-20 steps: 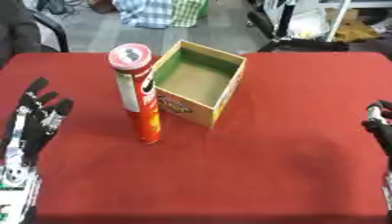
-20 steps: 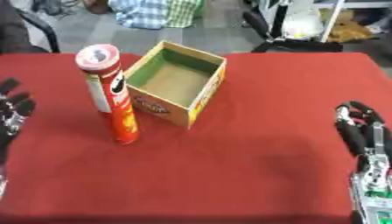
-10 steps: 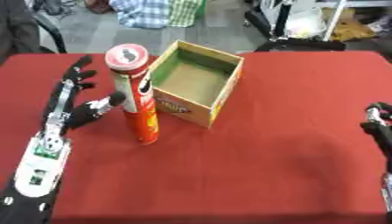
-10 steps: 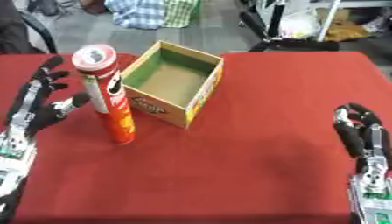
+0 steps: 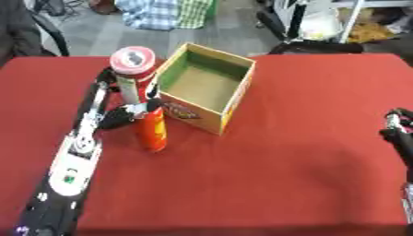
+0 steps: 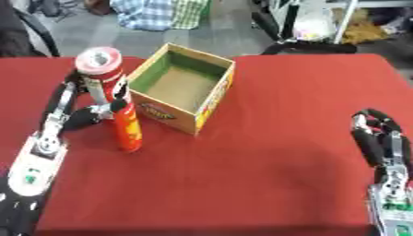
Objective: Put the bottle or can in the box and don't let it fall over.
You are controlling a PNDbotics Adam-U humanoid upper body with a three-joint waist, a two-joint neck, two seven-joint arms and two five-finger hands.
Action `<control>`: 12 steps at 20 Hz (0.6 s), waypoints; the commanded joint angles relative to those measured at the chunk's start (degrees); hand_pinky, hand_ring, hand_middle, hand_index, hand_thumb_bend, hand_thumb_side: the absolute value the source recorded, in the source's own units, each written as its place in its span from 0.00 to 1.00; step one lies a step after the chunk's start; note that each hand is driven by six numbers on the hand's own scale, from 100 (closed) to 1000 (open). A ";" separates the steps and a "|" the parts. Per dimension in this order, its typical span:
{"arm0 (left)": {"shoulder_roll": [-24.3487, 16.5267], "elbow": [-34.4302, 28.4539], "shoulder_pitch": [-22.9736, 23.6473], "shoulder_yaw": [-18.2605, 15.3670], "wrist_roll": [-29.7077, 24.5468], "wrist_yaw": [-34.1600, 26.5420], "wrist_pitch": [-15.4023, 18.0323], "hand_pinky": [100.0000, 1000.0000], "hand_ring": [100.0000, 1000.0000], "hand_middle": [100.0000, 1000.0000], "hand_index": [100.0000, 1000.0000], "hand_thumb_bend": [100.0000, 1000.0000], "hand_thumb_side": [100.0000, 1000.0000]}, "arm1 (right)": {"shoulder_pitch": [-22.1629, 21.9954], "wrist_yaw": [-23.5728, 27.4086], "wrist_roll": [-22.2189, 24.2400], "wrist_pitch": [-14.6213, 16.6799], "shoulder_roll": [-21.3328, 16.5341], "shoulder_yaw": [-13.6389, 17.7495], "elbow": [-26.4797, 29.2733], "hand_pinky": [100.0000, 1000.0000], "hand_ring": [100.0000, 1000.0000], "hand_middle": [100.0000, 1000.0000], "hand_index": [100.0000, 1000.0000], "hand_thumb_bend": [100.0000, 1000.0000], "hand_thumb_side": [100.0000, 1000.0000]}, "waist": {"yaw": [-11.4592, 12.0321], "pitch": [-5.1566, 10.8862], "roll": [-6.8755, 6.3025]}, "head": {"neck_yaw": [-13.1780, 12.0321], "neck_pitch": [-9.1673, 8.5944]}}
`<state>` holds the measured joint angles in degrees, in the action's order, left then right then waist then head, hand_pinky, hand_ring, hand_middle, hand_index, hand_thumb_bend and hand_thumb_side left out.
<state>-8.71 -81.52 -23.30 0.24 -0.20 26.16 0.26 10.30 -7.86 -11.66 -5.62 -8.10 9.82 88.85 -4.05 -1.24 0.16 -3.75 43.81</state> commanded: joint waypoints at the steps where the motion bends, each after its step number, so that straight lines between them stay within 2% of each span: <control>1: -0.14 0.46 -1.24 0.31 -0.47 -0.71 0.50 0.77 0.83 0.88 0.95 0.83 0.55 | 0.76 -0.17 -0.09 -0.06 -0.40 -0.09 0.51 0.65 0.55 0.59 0.80 0.00 0.51 | -0.11 1.08 0.26 | -0.16 0.31; 4: -0.15 0.86 -0.52 0.49 -2.38 -1.48 1.48 0.77 0.82 0.84 0.90 0.77 0.54 | 0.79 -0.15 -0.18 -0.10 -0.38 -0.08 0.49 0.65 0.55 0.59 0.80 0.00 0.51 | -0.05 1.05 0.27 | -0.02 0.31; 10: -0.10 0.90 1.24 0.61 -6.28 -3.24 3.38 0.78 0.81 0.79 0.85 0.74 0.54 | 0.82 -0.13 -0.40 -0.19 -0.37 -0.05 0.46 0.65 0.55 0.59 0.80 0.00 0.52 | 0.17 1.11 0.32 | 0.28 0.31; 12: -0.03 0.82 1.70 0.54 -7.72 -3.79 3.79 0.78 0.81 0.75 0.82 0.69 0.51 | 0.83 -0.11 -0.48 -0.22 -0.37 -0.04 0.45 0.65 0.55 0.59 0.80 0.00 0.52 | 0.26 1.14 0.34 | 0.31 0.31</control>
<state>-8.47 -79.88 -21.04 0.54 -6.96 23.00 3.69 10.33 -7.86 -11.93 -5.84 -7.79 9.82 88.84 -3.84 -1.24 0.16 -3.53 43.81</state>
